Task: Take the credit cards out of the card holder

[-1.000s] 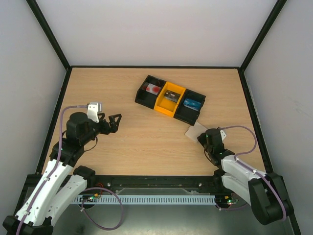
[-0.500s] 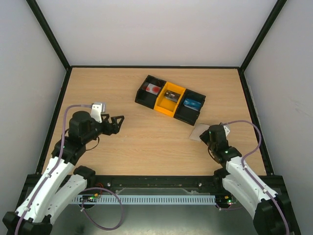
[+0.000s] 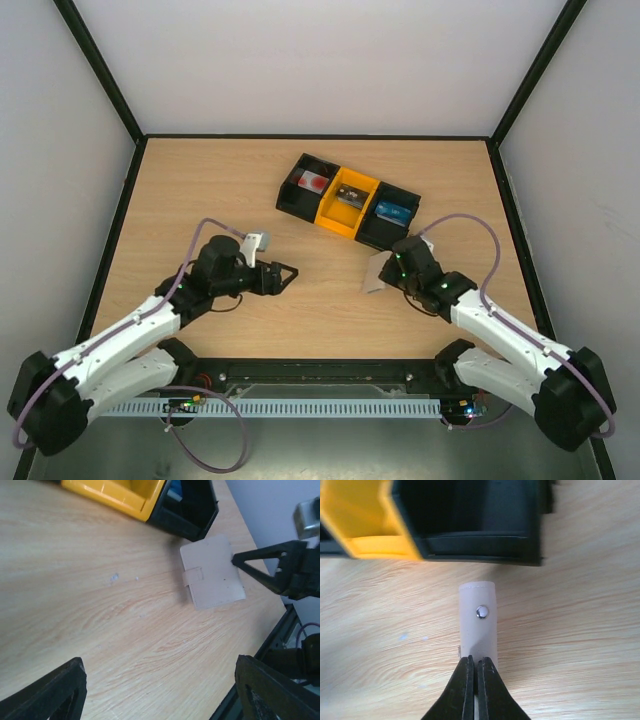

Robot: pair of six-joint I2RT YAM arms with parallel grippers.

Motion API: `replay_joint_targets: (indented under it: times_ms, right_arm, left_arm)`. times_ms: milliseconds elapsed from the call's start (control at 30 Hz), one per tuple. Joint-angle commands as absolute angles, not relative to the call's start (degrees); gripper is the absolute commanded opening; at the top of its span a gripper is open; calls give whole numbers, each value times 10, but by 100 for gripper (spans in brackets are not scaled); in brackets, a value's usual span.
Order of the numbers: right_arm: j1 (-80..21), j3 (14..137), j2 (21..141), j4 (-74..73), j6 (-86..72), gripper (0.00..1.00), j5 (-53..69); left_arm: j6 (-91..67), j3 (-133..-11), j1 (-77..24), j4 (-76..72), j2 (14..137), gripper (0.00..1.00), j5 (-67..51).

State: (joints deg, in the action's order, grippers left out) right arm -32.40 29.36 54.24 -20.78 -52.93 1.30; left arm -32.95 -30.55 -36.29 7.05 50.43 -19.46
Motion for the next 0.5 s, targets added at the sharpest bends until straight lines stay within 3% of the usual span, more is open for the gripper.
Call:
replay_joint_targets:
  times_ms: [0,67,167,267,467]
  right_arm:
    - [-378,351,550,-230,-535,2,-21]
    - [-393,368,562,-237,-530,2,-16]
    - [-423,392,590,-262,-526,2,-29]
    - [-439,407,600,-300,-532,2,-72]
    - [-445,438,615,-422,-558,2,-199]
  left_arm:
    - [-393,-272,-373,-52,555,79,-227]
    - [-406,-261,-374,-83,581,72,-240]
    - [-404,-259,-379,-92,610,71,-230]
    - [-407,-248,-381,-104,620,61,-218]
    - [-423,-229,-381,-134,626,58,-222]
